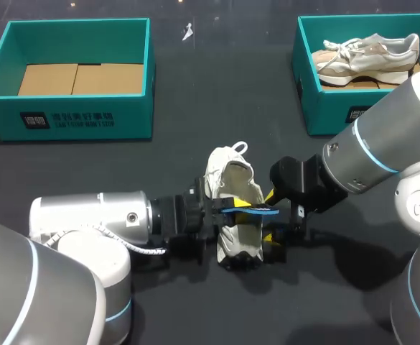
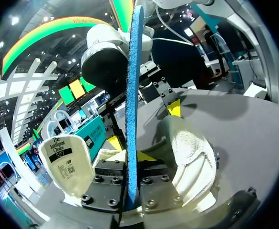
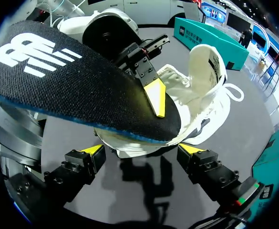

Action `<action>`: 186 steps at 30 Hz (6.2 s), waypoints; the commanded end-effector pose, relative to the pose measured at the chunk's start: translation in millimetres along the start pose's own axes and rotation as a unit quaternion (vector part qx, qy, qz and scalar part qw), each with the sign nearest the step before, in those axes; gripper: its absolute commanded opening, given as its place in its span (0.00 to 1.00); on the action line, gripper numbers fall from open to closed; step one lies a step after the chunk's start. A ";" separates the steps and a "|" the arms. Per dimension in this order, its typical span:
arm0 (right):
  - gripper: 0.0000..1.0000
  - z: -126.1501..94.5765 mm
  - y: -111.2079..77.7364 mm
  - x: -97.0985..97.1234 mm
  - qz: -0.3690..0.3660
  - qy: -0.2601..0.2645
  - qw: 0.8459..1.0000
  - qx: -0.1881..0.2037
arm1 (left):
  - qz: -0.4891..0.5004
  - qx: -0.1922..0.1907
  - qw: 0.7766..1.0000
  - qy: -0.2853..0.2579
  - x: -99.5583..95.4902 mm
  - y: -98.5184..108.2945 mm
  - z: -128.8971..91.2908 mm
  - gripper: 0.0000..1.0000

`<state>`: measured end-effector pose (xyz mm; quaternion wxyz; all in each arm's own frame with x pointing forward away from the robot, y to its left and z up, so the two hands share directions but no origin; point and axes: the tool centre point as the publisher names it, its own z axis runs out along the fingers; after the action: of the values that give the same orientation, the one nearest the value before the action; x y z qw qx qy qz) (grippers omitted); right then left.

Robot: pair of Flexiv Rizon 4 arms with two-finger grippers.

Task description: Take the shoe out of the shoebox, open the shoe tongue, remove and reinsert the insole, then place the shoe into the shoebox

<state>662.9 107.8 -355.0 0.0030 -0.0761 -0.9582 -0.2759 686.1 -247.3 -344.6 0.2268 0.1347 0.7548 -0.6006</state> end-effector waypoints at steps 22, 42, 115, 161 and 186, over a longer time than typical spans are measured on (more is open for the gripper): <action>1.00 -0.4 -0.3 1.2 0.000 -0.001 1.000 0.000 | 0.027 0.020 0.999 -0.007 -5.0 -38.3 -9.8 0.33; 1.00 -0.4 -0.3 1.2 0.000 -0.001 1.000 0.000 | 0.077 0.030 0.996 0.027 -0.5 -32.1 -10.6 0.00; 1.00 -0.4 -0.3 1.2 0.000 -0.001 1.000 0.000 | 0.145 0.019 0.989 0.009 2.7 -2.3 -2.9 0.00; 1.00 -0.4 -0.3 1.2 0.000 -0.001 1.000 0.000 | 0.147 0.002 0.989 0.024 1.6 -0.7 -14.8 0.00; 1.00 -0.4 -0.3 1.2 0.000 -0.001 1.000 0.000 | 0.169 0.031 0.984 0.049 13.0 -27.3 -15.1 0.00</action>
<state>663.0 107.9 -355.1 0.0031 -0.0761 -0.9582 -0.2759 656.9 -237.5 -322.3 0.2865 0.2934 0.7111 -0.5711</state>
